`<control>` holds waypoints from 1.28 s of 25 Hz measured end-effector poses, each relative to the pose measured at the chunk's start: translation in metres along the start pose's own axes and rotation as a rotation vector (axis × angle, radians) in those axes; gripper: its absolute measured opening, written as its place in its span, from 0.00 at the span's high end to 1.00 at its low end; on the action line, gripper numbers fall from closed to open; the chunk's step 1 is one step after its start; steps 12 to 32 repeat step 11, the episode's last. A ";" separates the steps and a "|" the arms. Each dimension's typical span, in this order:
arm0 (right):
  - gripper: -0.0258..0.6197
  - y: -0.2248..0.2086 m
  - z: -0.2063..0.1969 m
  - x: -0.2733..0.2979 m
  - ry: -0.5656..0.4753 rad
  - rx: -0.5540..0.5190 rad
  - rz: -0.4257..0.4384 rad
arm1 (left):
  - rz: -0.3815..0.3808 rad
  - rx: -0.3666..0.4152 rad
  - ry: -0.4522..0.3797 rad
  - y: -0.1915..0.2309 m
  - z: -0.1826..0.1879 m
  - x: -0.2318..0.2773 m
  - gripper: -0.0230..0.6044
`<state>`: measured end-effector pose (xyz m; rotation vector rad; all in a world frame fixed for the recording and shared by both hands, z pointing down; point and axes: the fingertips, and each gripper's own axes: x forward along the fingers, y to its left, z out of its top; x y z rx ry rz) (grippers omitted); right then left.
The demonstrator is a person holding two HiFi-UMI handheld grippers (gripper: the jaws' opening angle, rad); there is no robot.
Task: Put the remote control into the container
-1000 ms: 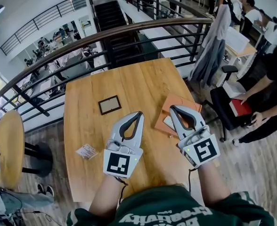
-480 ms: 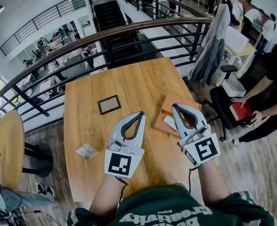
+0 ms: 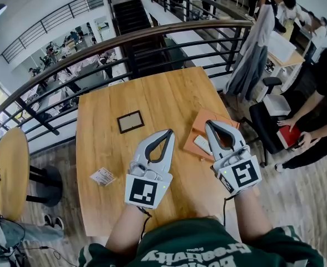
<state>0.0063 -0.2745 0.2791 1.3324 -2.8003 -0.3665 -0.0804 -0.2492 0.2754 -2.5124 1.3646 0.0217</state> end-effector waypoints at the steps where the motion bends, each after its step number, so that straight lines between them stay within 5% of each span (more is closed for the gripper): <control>1: 0.93 0.000 0.000 0.000 -0.002 -0.003 0.002 | 0.002 0.001 -0.001 0.000 0.000 0.000 0.96; 32: 0.93 0.002 -0.001 0.000 0.000 -0.015 0.007 | -0.002 0.011 -0.001 -0.001 0.000 -0.001 0.96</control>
